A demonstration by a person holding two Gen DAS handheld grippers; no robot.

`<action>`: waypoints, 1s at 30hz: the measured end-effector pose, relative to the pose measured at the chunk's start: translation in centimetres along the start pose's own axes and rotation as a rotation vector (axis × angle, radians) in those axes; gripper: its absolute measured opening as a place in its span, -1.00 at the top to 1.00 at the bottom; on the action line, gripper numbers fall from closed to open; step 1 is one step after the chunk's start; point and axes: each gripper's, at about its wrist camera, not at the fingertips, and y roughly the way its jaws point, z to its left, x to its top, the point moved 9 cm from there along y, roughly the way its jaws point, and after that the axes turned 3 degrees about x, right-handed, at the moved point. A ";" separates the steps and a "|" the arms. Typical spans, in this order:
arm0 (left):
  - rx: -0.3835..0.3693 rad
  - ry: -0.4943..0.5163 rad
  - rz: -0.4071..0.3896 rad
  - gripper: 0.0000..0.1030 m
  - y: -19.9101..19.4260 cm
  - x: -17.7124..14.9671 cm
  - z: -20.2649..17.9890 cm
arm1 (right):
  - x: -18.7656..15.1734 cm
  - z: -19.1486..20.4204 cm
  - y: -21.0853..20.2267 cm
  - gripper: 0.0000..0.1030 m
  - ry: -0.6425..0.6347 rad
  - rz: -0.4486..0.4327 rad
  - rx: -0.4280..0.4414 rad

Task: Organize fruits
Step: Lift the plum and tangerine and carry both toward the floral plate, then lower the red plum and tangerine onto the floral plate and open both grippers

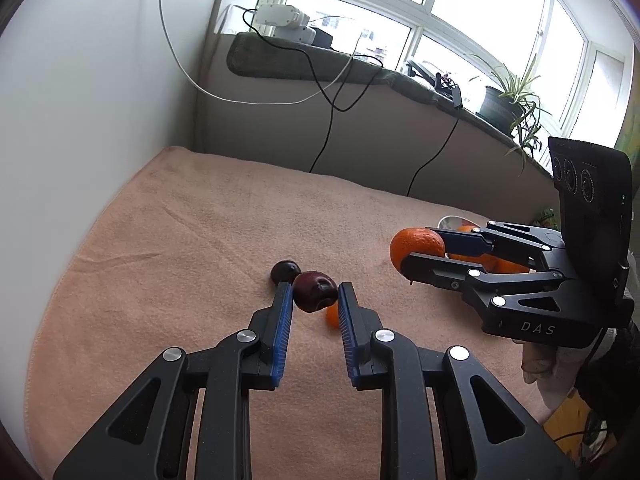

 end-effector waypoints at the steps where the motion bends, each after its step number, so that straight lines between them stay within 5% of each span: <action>1: -0.007 0.005 -0.003 0.58 -0.1 0.1 -0.4 | 0.0 -0.4 -0.5 0.17 0.004 -0.007 -0.009; 30: -0.231 0.174 0.011 0.58 2.5 1.7 -16.0 | -4.1 -14.9 -11.0 0.17 0.225 -0.112 -0.233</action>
